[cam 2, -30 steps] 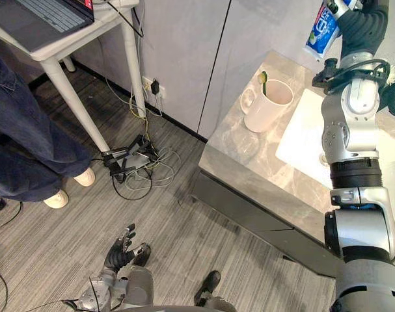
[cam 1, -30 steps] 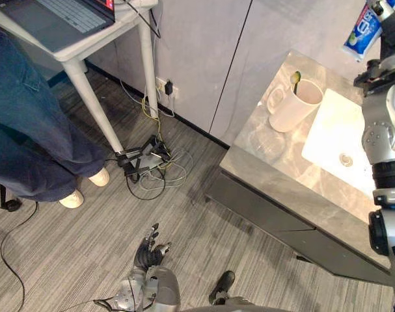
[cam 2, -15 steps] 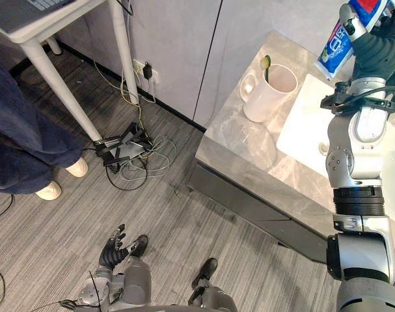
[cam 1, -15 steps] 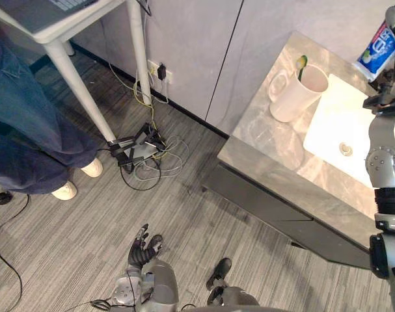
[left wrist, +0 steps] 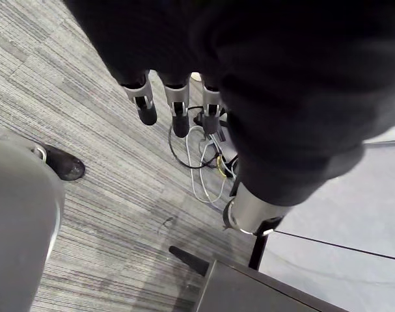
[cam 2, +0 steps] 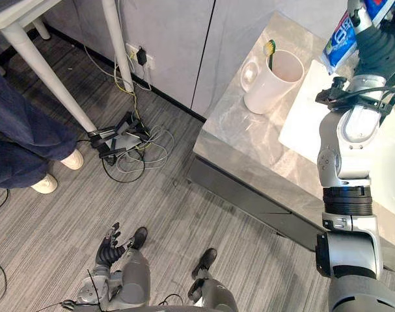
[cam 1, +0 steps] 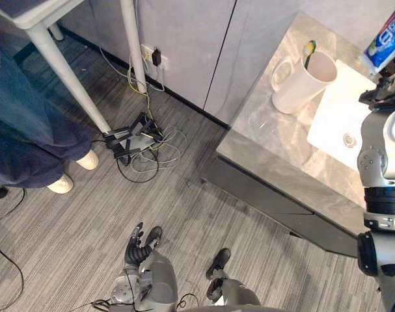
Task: Organize washtable
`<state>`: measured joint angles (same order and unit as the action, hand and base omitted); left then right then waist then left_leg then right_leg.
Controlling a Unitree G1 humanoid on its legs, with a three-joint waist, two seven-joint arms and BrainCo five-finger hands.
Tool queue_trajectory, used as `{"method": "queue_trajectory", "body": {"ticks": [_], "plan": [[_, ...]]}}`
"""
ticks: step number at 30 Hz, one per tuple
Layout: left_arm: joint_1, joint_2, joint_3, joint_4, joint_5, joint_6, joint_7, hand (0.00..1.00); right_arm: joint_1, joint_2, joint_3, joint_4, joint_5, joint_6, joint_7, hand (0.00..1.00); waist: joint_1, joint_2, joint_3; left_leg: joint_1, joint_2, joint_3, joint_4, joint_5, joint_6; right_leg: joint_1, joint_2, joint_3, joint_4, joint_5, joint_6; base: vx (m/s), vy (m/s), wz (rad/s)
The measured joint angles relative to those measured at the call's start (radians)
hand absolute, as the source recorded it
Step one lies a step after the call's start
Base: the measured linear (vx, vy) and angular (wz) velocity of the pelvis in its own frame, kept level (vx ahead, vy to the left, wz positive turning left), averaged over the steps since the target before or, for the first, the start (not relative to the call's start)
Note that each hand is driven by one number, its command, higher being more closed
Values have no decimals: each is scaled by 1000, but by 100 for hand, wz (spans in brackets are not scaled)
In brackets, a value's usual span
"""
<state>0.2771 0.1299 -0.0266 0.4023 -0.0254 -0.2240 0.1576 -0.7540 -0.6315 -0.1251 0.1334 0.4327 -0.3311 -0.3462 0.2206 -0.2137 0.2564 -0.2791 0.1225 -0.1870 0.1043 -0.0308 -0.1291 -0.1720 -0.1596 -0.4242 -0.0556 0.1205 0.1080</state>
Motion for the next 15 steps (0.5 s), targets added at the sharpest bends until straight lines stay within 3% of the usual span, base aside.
{"method": "queue_trajectory", "body": {"ticks": [4,15], "plan": [[-16,-1,0,3,1,-2,6,0,-4,0,-6,-1,-47,1,-26,100,14,1,15,-11,0,-7,1,3,-1,-4,0,-12,0,0,0,-9,-10,9],[-35,-9,21,12,-2,-8,25,0,7,4,-41,-75,-56,5,-64,100,13,9,45,-42,-1,-14,1,7,-2,-29,0,-18,1,0,0,-2,-2,2]]}}
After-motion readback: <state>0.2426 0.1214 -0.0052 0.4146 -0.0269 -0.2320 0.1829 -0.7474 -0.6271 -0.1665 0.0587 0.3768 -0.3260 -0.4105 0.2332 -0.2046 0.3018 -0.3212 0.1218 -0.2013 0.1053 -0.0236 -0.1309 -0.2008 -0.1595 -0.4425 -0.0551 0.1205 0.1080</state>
